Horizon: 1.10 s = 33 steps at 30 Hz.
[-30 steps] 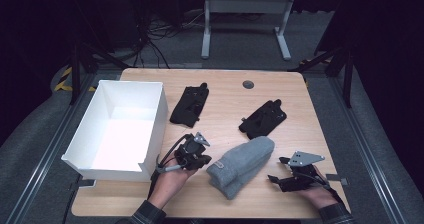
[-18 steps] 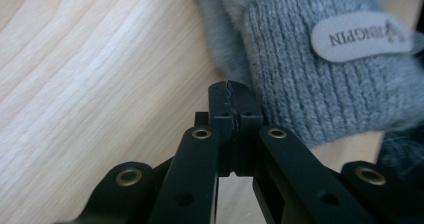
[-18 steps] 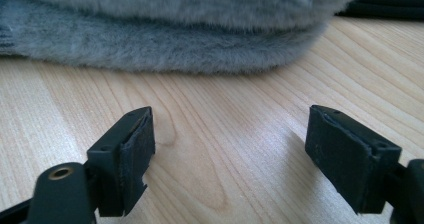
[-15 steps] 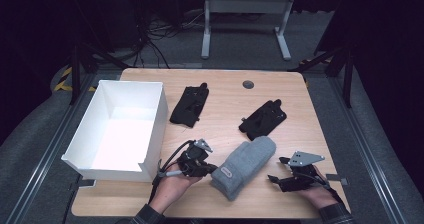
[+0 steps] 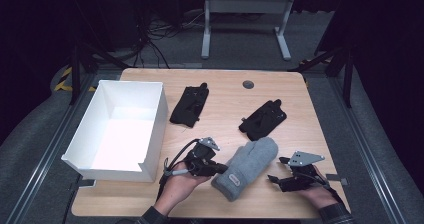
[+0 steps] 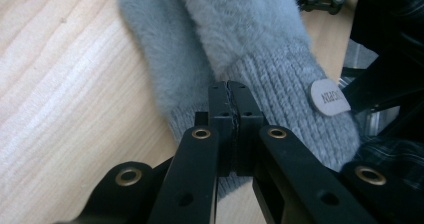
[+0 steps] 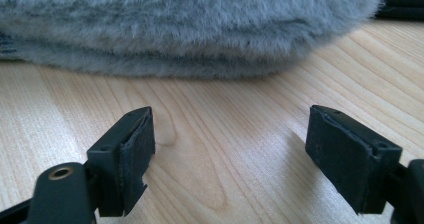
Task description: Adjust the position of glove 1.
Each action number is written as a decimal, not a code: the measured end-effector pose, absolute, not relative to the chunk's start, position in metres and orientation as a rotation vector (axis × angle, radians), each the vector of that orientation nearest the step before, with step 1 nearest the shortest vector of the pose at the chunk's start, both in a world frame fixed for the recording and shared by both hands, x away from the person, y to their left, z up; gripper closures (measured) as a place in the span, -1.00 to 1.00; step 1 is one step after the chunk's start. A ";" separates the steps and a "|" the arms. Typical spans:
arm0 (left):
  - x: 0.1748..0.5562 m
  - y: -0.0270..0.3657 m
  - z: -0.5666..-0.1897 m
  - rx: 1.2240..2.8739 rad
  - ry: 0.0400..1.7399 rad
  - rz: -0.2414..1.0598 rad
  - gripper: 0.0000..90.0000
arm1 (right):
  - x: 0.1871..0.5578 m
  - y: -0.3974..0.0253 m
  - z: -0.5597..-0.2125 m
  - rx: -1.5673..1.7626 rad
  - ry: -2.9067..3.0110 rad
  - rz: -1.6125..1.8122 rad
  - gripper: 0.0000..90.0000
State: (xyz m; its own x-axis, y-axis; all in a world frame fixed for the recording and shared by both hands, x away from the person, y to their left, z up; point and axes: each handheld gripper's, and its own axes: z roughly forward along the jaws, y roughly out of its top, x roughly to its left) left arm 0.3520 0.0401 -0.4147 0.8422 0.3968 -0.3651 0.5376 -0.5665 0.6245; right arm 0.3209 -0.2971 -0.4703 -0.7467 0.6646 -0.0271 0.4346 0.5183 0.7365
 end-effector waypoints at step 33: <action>0.400 -0.014 -0.402 2.240 0.626 -0.041 -0.63 | 0.321 -0.297 -0.470 0.918 2.460 1.066 -0.55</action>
State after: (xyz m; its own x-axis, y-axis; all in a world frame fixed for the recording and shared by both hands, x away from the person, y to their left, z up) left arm 0.4001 -0.0142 -0.4023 0.8776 0.4238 -0.2243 0.4493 -0.5634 0.6934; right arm 0.3208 -0.2969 -0.4703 -0.7481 0.6632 -0.0251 0.4352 0.5188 0.7358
